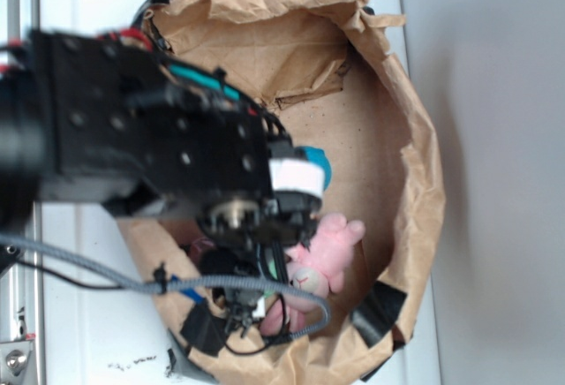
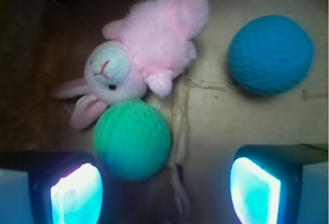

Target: Grab the green ball.

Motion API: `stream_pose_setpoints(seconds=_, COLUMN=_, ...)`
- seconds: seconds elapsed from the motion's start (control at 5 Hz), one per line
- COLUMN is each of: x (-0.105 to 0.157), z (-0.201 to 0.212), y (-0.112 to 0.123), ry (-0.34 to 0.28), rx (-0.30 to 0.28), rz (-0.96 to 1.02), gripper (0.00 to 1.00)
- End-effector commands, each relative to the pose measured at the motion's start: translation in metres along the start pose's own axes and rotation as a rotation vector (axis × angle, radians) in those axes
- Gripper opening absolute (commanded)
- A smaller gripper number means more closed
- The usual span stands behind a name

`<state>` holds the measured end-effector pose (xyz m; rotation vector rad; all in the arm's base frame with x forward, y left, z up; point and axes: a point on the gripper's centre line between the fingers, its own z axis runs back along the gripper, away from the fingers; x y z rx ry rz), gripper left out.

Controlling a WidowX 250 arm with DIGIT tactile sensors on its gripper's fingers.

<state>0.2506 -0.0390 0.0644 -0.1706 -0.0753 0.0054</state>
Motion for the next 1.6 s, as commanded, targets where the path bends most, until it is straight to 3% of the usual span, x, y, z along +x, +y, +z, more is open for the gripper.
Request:
stream_pose_setpoints(seconds=0.0, x=0.008, z=-0.036, y=-0.027, ry=-0.009, rx=0.011, rz=-0.072, gripper=0.97)
stream_pose_setpoints(seconds=0.2, x=0.01, z=-0.03, y=-0.028, ry=0.005, rx=0.006, rz=-0.064, gripper=0.0)
stream_pose_setpoints(seconds=0.4, x=0.011, z=-0.01, y=-0.022, ry=0.004, rx=-0.034, rz=-0.035, gripper=0.0)
stream_pose_setpoints(seconds=0.8, x=0.01, z=0.041, y=0.012, ry=-0.053, rx=-0.074, rz=0.059, gripper=0.0)
stream_pose_setpoints(seconds=1.2, x=0.004, z=0.082, y=0.055, ry=-0.124, rx=0.131, rz=0.205, gripper=0.0)
stream_pose_setpoints(seconds=1.4, x=-0.007, z=0.106, y=0.064, ry=-0.145, rx=0.142, rz=0.235, gripper=0.0)
